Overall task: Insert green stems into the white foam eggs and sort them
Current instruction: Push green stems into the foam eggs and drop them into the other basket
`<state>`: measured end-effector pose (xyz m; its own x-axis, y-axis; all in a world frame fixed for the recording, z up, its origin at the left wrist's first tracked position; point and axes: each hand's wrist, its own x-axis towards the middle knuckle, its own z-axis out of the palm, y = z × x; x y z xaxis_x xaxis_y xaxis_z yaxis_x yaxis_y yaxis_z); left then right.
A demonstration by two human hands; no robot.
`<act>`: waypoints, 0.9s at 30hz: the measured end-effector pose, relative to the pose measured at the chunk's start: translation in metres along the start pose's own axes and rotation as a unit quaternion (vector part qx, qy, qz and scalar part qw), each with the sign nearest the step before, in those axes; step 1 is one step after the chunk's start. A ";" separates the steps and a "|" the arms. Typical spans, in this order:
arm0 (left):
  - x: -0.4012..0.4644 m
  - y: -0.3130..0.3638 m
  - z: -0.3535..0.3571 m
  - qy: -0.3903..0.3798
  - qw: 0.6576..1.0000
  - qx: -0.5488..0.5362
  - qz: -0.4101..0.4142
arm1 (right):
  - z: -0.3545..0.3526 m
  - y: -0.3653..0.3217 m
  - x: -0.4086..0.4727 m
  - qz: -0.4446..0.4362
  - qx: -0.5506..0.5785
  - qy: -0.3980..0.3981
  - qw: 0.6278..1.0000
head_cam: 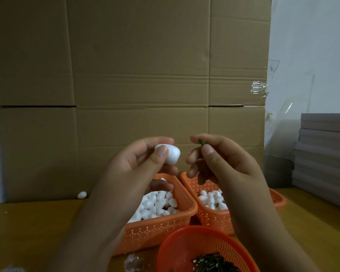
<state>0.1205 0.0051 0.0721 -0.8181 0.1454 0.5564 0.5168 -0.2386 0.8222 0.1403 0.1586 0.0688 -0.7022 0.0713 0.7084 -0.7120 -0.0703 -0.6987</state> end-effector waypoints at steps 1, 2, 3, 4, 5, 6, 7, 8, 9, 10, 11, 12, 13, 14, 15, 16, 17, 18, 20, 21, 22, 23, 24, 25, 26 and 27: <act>0.000 0.001 0.000 0.004 1.000 -0.004 -0.003 | 0.000 0.000 0.000 0.003 0.005 0.001 1.000; 0.000 0.001 0.000 0.006 1.000 -0.005 -0.005 | 0.000 -0.001 0.000 0.006 0.010 0.002 1.000; 0.000 0.002 0.000 0.007 1.000 -0.007 -0.007 | 0.000 -0.001 0.000 0.009 0.013 0.004 1.000; 0.000 0.002 0.000 0.007 1.000 -0.010 -0.010 | 0.000 -0.001 0.000 0.010 0.011 0.008 1.000; 0.000 0.003 -0.001 0.006 1.000 -0.016 -0.014 | 0.001 -0.002 0.000 0.009 0.005 0.014 1.000; -0.001 0.004 -0.001 0.005 1.000 -0.023 -0.019 | 0.001 -0.002 0.000 0.004 -0.005 0.022 1.000; -0.001 0.004 -0.002 0.004 0.999 -0.032 -0.026 | 0.002 -0.001 0.000 -0.002 -0.016 0.033 0.999; -0.002 0.005 -0.002 0.002 0.999 -0.042 -0.034 | 0.003 -0.001 0.000 -0.008 -0.028 0.045 0.999; -0.002 0.006 -0.002 0.000 0.998 -0.051 -0.042 | 0.003 -0.001 0.000 -0.013 -0.041 0.056 0.997; -0.002 0.007 -0.002 -0.005 0.997 -0.058 -0.050 | 0.004 -0.001 0.000 -0.017 -0.048 0.064 0.997; -0.003 0.007 -0.001 -0.010 0.996 -0.064 -0.056 | 0.004 -0.002 -0.001 -0.019 -0.047 0.069 0.996; -0.003 0.008 -0.001 -0.015 0.996 -0.069 -0.059 | 0.005 -0.002 -0.001 -0.020 -0.038 0.072 0.997; -0.003 0.008 0.000 -0.020 0.995 -0.074 -0.062 | 0.004 -0.003 -0.001 -0.020 -0.027 0.072 0.997; -0.003 0.008 0.000 -0.025 0.994 -0.079 -0.065 | 0.004 -0.004 -0.001 -0.020 -0.017 0.069 0.997; -0.003 0.008 0.000 -0.030 0.994 -0.085 -0.068 | 0.005 -0.005 -0.001 -0.020 -0.008 0.066 0.998; -0.003 0.008 0.001 -0.034 0.993 -0.092 -0.069 | 0.005 -0.005 -0.001 -0.019 -0.001 0.064 0.998; -0.003 0.008 0.001 -0.038 0.992 -0.099 -0.069 | 0.005 -0.005 -0.001 -0.017 0.002 0.062 0.998; -0.003 0.008 0.002 -0.041 0.991 -0.105 -0.070 | 0.005 -0.005 -0.001 -0.014 0.004 0.061 0.998; -0.003 0.008 0.003 -0.040 0.990 -0.117 -0.074 | 0.006 -0.006 -0.001 -0.009 0.007 0.064 0.998; -0.003 0.008 0.003 -0.039 0.989 -0.122 -0.074 | 0.006 -0.006 -0.001 -0.009 0.006 0.065 0.998; -0.003 0.008 0.003 -0.038 0.989 -0.125 -0.074 | 0.006 -0.006 -0.001 -0.009 0.003 0.066 0.998; -0.003 0.008 0.004 -0.037 0.988 -0.127 -0.075 | 0.007 -0.006 -0.002 -0.009 0.001 0.067 0.998; -0.002 0.007 0.005 -0.034 0.988 -0.132 -0.076 | 0.007 -0.005 -0.002 -0.008 0.000 0.068 0.998; -0.002 0.007 0.006 -0.030 0.986 -0.141 -0.079 | 0.007 -0.005 -0.003 -0.006 0.001 0.071 0.997; -0.002 0.006 0.006 -0.027 0.984 -0.154 -0.082 | 0.008 -0.005 -0.003 -0.003 0.002 0.073 0.997; -0.002 0.006 0.007 -0.026 0.982 -0.167 -0.086 | 0.008 -0.004 -0.002 0.000 0.003 0.075 0.997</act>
<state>0.1269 0.0102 0.0765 -0.8680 0.2576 0.4245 0.2533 -0.5056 0.8248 0.1451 0.1512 0.0708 -0.6951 0.2188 0.6849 -0.7119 -0.0761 -0.6982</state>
